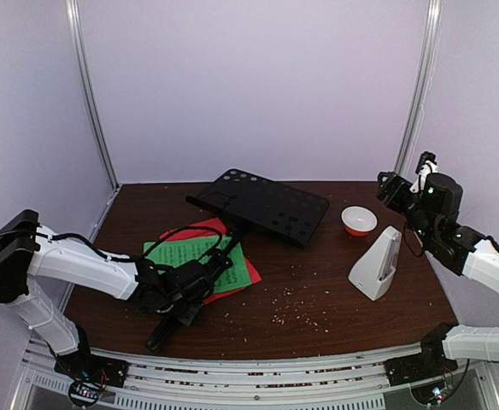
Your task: Pack up the instrument practice props
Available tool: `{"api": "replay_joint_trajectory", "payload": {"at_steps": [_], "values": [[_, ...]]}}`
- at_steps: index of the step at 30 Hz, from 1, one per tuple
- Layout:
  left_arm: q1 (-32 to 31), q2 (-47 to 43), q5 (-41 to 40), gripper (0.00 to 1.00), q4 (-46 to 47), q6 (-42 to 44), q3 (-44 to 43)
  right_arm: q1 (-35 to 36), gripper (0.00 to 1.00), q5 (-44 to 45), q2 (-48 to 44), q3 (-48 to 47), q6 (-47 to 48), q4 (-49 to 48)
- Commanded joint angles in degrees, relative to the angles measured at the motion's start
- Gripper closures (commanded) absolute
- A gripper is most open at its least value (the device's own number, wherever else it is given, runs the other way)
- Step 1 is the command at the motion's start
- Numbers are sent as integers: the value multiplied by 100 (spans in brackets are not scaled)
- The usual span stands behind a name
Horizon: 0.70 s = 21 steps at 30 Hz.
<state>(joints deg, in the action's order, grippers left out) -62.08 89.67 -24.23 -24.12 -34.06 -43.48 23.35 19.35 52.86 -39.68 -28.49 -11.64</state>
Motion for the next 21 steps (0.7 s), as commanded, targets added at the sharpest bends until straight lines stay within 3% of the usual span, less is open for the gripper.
{"api": "replay_joint_trajectory", "payload": {"at_steps": [1,5,16,21], "values": [[-32,-310,-731,58,1930,-89,-289,-52,14,154,-22,80,26,-8],[-32,-448,-708,41,2110,-22,-227,-59,14,161,-59,64,77,15],[0,-859,-281,10,2665,478,-281,-72,14,22,-171,-157,373,206],[719,-951,1431,2,3040,1083,-765,-89,8,-275,-5,-585,787,453]]}}
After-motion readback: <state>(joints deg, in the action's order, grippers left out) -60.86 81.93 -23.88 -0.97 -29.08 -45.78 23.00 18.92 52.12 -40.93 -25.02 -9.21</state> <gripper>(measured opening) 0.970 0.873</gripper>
